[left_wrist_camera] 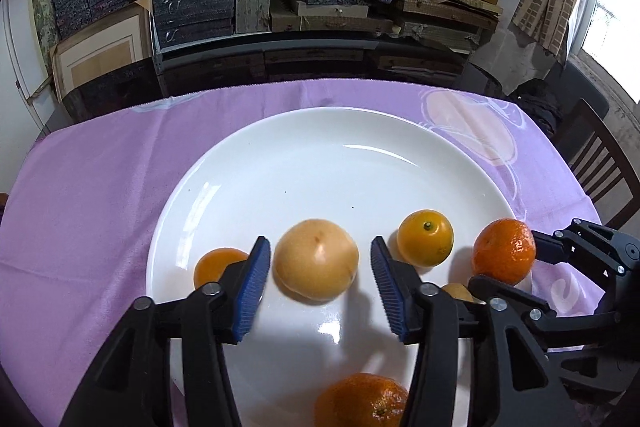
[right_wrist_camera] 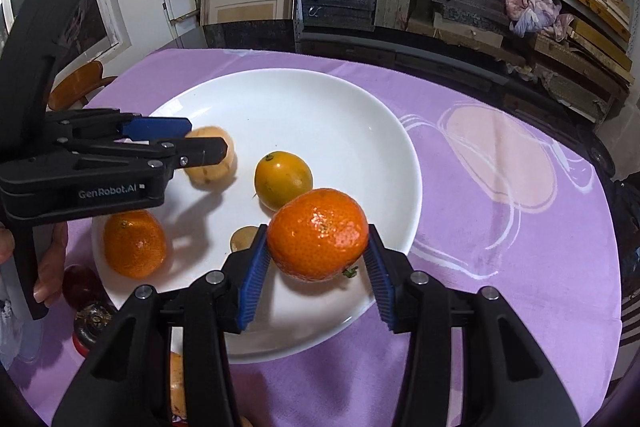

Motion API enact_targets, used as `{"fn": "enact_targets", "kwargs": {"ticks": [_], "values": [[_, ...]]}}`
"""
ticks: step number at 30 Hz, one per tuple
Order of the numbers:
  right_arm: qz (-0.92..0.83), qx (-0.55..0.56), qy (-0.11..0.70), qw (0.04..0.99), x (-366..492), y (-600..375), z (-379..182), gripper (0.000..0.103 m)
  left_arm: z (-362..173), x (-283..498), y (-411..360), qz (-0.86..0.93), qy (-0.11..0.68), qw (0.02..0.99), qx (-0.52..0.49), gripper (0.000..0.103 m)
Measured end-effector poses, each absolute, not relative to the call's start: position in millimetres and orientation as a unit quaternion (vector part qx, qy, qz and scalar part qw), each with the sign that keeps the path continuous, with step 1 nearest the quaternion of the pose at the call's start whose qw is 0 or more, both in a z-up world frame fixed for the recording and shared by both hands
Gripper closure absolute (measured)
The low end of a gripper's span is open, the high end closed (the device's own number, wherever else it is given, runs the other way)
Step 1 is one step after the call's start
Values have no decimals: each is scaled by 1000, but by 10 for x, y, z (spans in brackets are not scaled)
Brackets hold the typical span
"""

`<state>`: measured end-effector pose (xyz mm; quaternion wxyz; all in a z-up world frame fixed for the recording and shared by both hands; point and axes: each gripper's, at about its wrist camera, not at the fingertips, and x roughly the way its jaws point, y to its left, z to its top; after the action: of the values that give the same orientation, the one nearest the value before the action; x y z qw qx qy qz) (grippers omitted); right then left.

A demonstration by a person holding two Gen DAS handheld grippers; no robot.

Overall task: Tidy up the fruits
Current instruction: 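Carry the mandarin and pear onto the white plate and open both tools, then move both open tools back to the fruit cluster beside the plate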

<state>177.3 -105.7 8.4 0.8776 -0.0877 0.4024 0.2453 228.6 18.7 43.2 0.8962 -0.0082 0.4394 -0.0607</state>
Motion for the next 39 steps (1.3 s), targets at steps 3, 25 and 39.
{"fn": "enact_targets", "kwargs": {"ticks": [3, 25, 39], "values": [[249, -81, 402, 878, 1800, -1063, 57, 56, 476, 2283, 206, -54, 433, 900, -5, 32], [244, 1, 315, 917, 352, -1901, 355, 7, 501, 553, 718, -2, 383, 923, -22, 3], [236, 43, 330, 913, -23, -2207, 19, 4, 167, 334, 647, 5, 404, 915, 7, 3]]}}
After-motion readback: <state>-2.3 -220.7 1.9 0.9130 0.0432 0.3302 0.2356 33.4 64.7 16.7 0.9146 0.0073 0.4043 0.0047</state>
